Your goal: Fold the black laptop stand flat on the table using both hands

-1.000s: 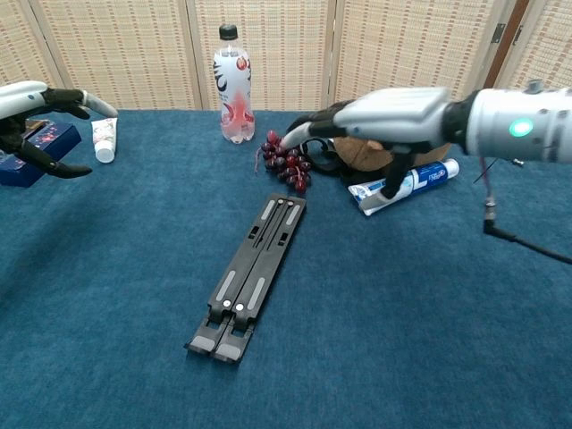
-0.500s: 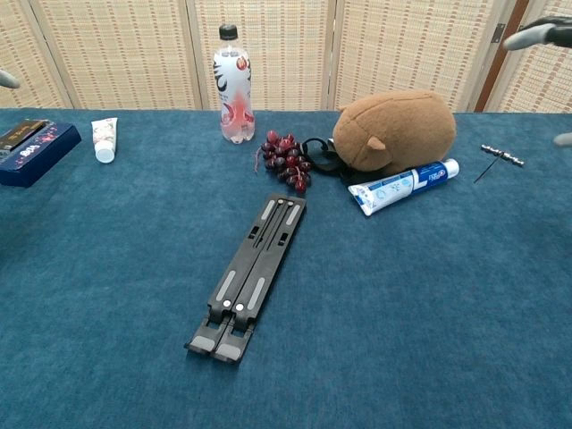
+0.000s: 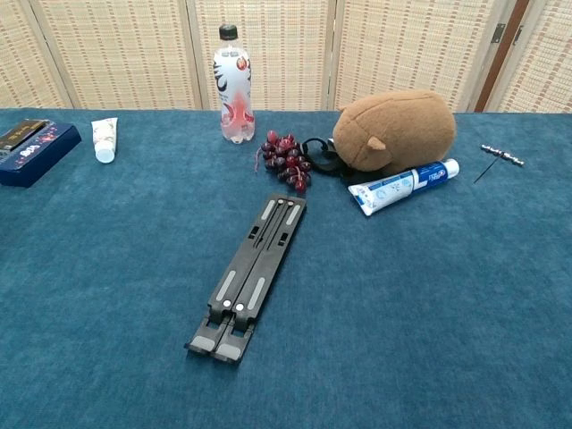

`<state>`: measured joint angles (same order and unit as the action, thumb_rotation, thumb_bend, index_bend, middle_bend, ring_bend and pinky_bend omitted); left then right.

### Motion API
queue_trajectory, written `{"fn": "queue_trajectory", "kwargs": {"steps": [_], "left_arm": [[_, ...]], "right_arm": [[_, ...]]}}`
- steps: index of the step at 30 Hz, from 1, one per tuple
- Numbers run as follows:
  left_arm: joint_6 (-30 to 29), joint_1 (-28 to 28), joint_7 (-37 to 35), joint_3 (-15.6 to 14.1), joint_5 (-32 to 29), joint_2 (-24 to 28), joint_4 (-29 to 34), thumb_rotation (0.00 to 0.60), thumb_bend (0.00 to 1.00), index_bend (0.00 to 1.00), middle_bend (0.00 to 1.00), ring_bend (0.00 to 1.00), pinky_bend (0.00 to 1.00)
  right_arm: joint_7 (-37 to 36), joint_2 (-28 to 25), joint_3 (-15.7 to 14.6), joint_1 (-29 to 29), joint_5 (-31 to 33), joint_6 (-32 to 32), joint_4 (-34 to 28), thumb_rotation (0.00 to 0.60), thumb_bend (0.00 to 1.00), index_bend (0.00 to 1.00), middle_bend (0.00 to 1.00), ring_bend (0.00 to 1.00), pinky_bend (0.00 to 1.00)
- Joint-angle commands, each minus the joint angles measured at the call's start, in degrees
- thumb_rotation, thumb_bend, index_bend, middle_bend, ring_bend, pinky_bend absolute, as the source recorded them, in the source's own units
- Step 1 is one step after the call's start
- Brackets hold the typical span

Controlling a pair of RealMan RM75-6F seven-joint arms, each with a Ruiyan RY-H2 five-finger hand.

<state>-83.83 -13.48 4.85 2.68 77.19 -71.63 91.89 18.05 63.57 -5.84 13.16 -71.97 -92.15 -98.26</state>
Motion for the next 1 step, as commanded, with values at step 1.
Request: {"fn": "queue_trajectory", "kwargs": {"steps": [1], "left_arm": [[-1.77, 1.62, 2.07, -1.43, 1.77, 0.58, 1.67, 0.600, 0.22, 0.19, 0.14, 0.14, 0.00]], "right_arm": [[-0.54, -0.01, 0.16, -1.91, -1.19, -1.19, -0.37, 0.600, 0.07, 0.00, 0.00, 0.00, 0.00]]}}
